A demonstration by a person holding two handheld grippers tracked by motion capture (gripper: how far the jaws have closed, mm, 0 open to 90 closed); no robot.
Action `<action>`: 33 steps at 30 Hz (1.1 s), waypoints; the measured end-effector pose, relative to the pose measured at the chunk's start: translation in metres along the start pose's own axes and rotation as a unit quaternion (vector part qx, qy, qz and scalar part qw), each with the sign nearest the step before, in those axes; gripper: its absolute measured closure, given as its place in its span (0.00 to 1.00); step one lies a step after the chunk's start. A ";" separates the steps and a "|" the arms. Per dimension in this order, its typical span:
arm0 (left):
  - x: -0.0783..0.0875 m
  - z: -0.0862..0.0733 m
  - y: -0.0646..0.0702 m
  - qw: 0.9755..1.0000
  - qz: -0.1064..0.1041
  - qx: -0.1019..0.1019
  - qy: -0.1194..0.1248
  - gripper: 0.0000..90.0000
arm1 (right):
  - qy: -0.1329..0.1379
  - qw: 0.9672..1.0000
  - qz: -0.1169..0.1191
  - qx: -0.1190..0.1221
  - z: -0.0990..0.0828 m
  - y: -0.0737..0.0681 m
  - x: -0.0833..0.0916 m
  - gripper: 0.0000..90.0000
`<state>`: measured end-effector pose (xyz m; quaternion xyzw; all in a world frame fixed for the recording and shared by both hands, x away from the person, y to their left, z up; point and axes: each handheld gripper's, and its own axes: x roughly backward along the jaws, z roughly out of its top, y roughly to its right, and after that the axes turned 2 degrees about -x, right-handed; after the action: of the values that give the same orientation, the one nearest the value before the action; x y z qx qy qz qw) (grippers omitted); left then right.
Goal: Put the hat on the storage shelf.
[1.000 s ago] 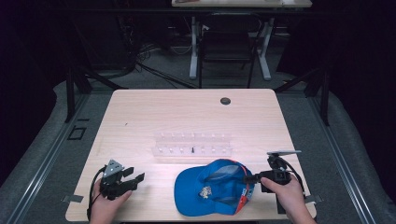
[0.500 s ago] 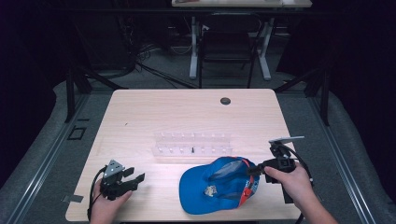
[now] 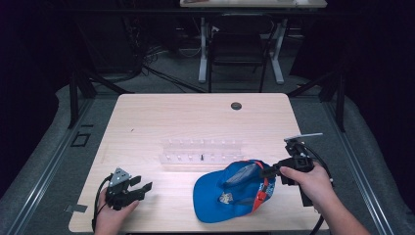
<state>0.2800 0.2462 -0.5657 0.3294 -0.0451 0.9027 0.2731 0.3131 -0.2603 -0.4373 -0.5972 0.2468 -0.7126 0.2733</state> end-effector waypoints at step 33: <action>0.000 0.000 0.001 1.000 -0.002 -0.004 -0.001 0.50 | 0.013 0.998 0.002 0.056 0.027 -0.084 0.052 0.87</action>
<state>0.2795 0.2448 -0.5656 0.3291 -0.0478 0.9017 0.2763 0.3243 -0.2353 -0.3388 -0.5714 0.2110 -0.7323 0.3044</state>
